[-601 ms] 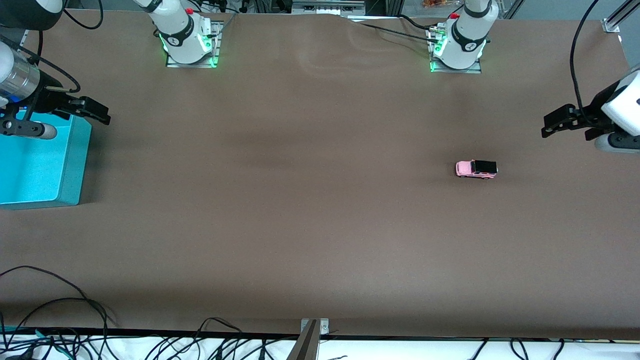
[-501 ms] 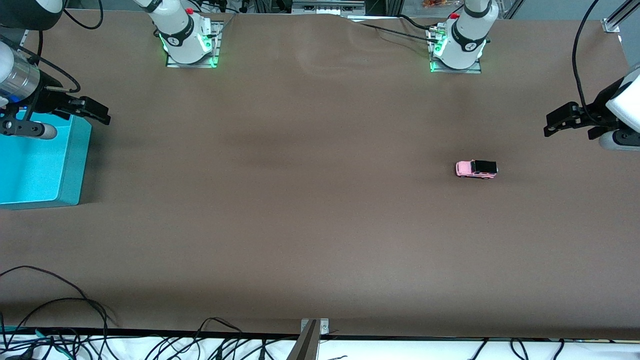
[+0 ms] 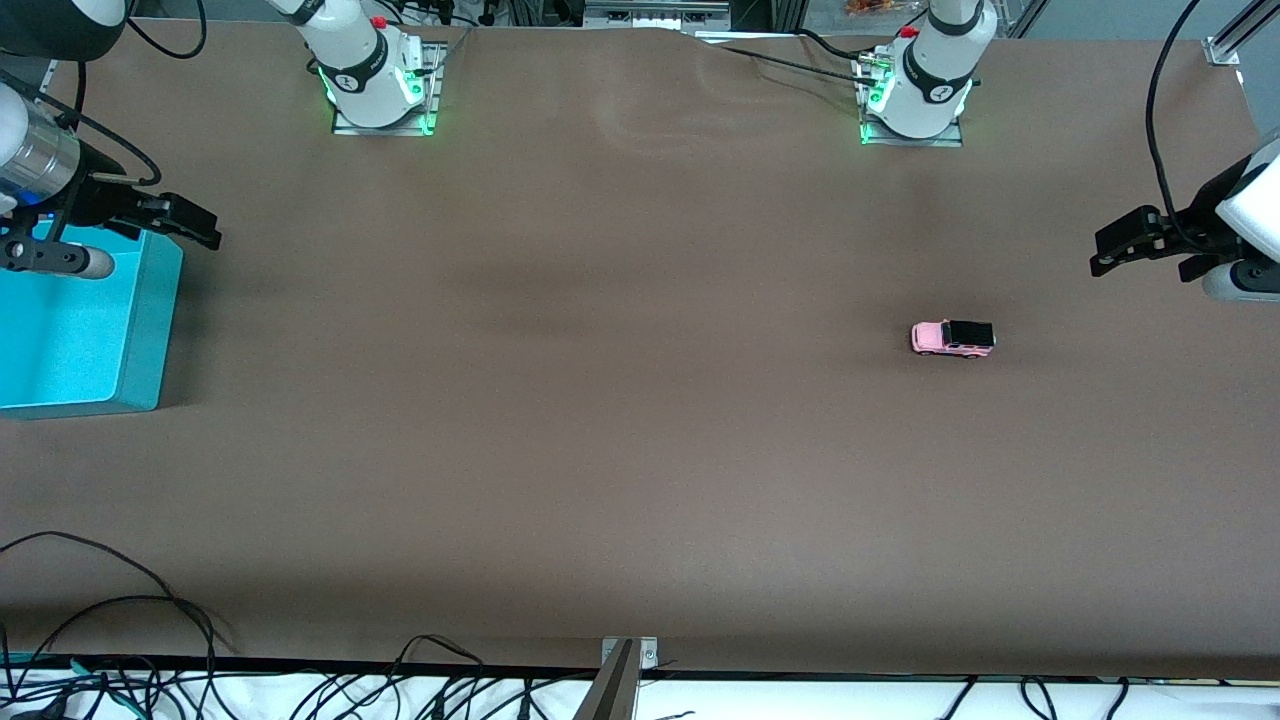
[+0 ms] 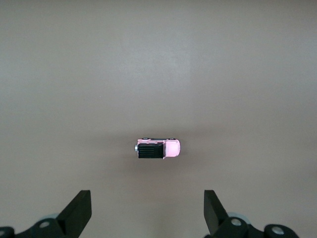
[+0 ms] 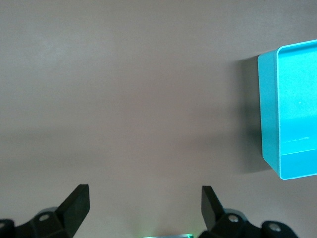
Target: Wind and store pink jeep toy
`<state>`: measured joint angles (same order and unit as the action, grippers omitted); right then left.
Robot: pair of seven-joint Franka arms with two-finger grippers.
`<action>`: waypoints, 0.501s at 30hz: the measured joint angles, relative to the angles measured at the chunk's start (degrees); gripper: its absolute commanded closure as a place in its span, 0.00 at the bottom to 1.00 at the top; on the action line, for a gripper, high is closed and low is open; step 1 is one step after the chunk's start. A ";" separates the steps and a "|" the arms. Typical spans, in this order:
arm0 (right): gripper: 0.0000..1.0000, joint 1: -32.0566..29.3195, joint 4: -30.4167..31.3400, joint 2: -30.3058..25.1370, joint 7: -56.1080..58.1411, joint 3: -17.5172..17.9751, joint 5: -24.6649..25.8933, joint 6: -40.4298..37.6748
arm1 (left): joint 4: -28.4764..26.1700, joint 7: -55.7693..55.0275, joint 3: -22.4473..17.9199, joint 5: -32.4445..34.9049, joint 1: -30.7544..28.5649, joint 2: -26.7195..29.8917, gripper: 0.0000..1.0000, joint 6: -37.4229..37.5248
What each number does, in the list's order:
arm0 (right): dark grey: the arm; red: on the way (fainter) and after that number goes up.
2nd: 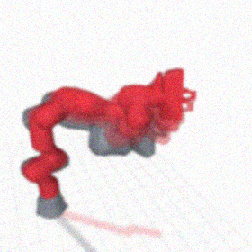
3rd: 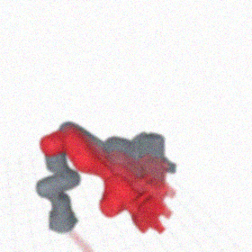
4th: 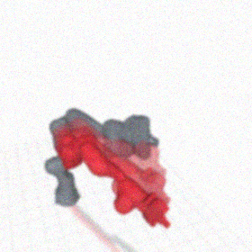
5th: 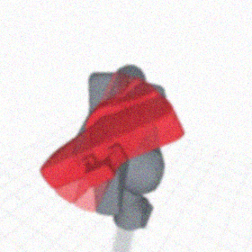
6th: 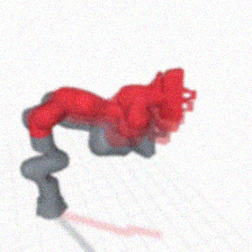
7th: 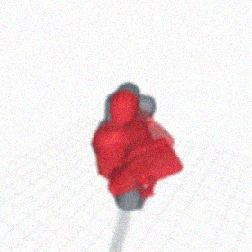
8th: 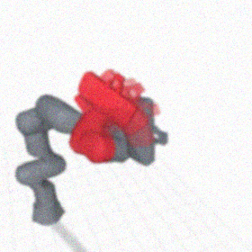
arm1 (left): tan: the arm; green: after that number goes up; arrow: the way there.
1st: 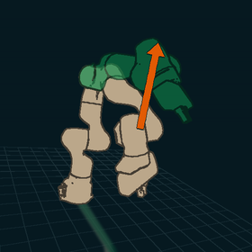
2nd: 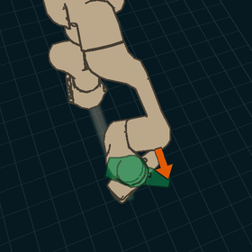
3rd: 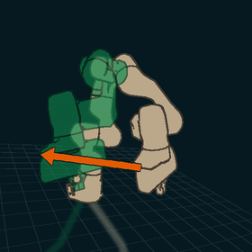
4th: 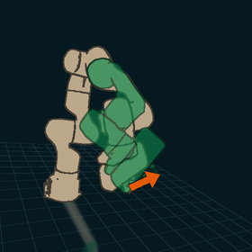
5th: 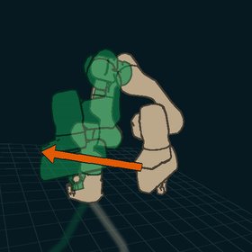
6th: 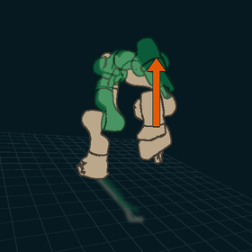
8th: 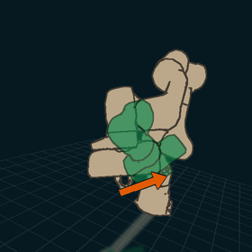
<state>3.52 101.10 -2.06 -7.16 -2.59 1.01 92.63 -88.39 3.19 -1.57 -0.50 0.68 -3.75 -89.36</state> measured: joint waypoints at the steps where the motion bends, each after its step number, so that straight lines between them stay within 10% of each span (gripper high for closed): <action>1: 0.00 0.00 0.00 0.00 0.00 0.00 0.00 0.00 | 0.00 0.00 0.00 0.00 0.00 -0.05 0.00 -0.02; 15: 0.00 0.00 0.00 0.00 0.00 0.00 0.00 0.00 | -0.29 -0.25 -0.29 0.02 -0.15 -1.38 0.01 -5.14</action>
<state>3.52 101.10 -2.06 -7.16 -2.58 1.01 92.63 -88.68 2.94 -1.86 -0.48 0.53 -5.13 -94.50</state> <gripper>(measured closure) 0.000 0.000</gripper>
